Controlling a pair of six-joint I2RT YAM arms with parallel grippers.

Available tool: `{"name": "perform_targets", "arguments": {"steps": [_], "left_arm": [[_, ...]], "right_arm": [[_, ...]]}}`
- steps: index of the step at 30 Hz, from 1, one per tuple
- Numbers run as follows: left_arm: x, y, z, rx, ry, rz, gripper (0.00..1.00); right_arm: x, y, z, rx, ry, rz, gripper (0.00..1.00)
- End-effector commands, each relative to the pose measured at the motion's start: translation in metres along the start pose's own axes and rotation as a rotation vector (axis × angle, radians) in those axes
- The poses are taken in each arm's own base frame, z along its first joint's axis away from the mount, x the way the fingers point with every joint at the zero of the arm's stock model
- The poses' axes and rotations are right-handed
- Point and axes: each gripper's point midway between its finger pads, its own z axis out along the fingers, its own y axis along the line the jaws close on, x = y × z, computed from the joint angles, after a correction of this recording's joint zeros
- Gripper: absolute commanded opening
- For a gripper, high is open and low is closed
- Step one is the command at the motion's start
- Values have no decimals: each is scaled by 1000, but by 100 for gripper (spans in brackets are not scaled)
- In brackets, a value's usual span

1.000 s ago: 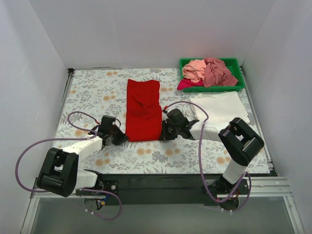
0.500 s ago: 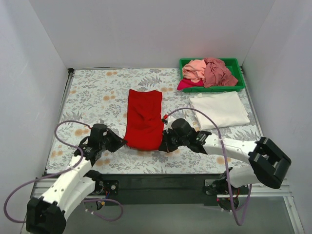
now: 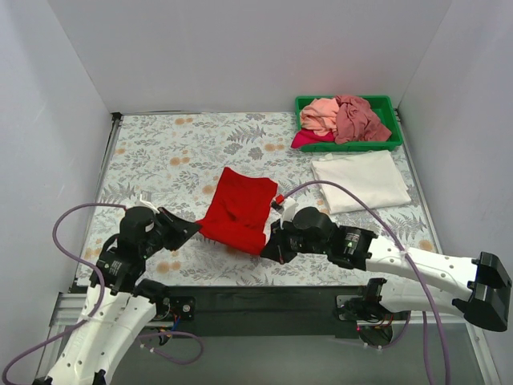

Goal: Fold and stack the t-shirts
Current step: Fold the tshirt

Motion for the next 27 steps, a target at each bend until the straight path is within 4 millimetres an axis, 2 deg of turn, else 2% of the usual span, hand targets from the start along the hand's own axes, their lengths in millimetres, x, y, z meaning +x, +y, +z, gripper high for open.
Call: {"name": "perform_targets", "arguments": {"steps": [1,4,7,8,9,10,12,17,21,23,27], "left_arm": [[-14,-3,-5,-47,-53,-10,0],[-21,-8,4,-81,-57,-10,0],[-32,-17,13,-101,-73,-7,0],[-34,-21,14,-93,-78,-5,0],[-40,-30,15,-66,-95,0,0],[-42,-31,20,-71,-99,2,0],[-48,-43,23,-45,-107,4,0],[-57,-48,40,-80,-112,10,0],[-75,-53,54,-106,-172,31,0],[-82,-61,58,-102,-183,39,0],[-93,-60,79,-146,-204,50,0]], "right_arm": [[-23,15,-15,-7,-42,1,1],[-35,20,-20,-34,-51,-5,1],[-48,13,-24,-50,-62,14,1],[-56,4,-25,-35,-75,29,1],[-59,2,-26,-37,-76,34,1],[-60,1,-24,-49,-65,28,1],[-73,-6,-25,-46,-82,36,1],[-97,-23,-24,-52,-90,49,1],[-116,-35,-24,-58,-112,60,1],[-121,-44,-23,-59,-107,70,1],[-129,-60,-17,-68,-97,99,1]]}}
